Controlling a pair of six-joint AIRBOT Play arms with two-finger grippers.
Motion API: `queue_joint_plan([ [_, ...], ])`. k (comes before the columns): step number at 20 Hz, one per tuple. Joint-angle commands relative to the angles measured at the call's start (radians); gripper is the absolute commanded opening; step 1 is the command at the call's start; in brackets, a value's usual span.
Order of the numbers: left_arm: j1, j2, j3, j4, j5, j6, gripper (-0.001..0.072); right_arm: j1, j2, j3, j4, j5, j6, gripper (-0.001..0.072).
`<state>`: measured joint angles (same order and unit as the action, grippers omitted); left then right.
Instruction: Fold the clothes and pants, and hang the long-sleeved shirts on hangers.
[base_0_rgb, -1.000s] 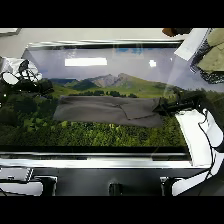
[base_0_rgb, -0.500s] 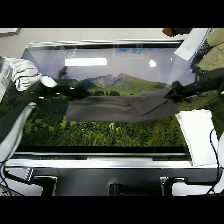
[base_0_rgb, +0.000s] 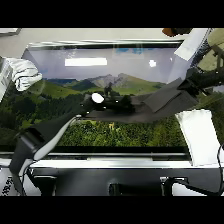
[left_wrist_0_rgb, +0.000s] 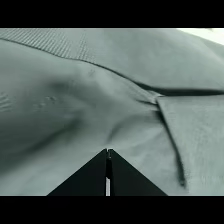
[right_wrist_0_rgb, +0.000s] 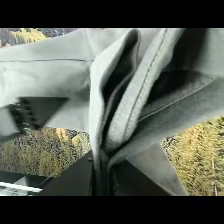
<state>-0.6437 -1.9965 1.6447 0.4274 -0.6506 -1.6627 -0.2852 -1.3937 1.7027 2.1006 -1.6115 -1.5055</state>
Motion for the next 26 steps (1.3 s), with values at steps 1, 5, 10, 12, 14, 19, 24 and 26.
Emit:
queue_joint_plan([
  [1,-0.082,-0.104,0.126,-0.043,0.02,-0.081,0.0016,0.001,0.042,0.008,-0.023,-0.01,0.026,0.0034],
  [5,-0.132,-0.195,0.225,-0.044,0.013,-0.185,0.0016,0.001,0.064,0.008,-0.023,0.001,0.029,0.0034],
  [10,-0.156,-0.214,0.256,-0.043,-0.002,-0.214,0.0016,0.001,0.065,0.008,-0.026,0.051,0.037,0.0034],
  [12,-0.131,-0.204,0.256,-0.042,-0.056,-0.201,0.0015,0.001,0.065,0.008,-0.025,0.072,0.037,0.0035],
  [14,-0.08,-0.177,0.256,0.001,-0.146,-0.192,0.0014,0.002,0.064,0.008,-0.011,0.084,0.052,0.0035],
  [19,0.114,0.002,0.256,0.381,-0.439,-0.207,0.0015,0.113,0.044,0.007,0.041,0.122,0.082,0.0034],
  [24,0.36,0.251,0.256,0.72,-0.723,-0.208,0.0016,0.357,-0.023,0.007,0.035,0.209,0.132,0.0034],
  [26,0.458,0.335,0.256,0.803,-0.795,-0.208,0.0017,0.444,-0.057,0.007,0.034,0.254,0.148,0.0034],
])
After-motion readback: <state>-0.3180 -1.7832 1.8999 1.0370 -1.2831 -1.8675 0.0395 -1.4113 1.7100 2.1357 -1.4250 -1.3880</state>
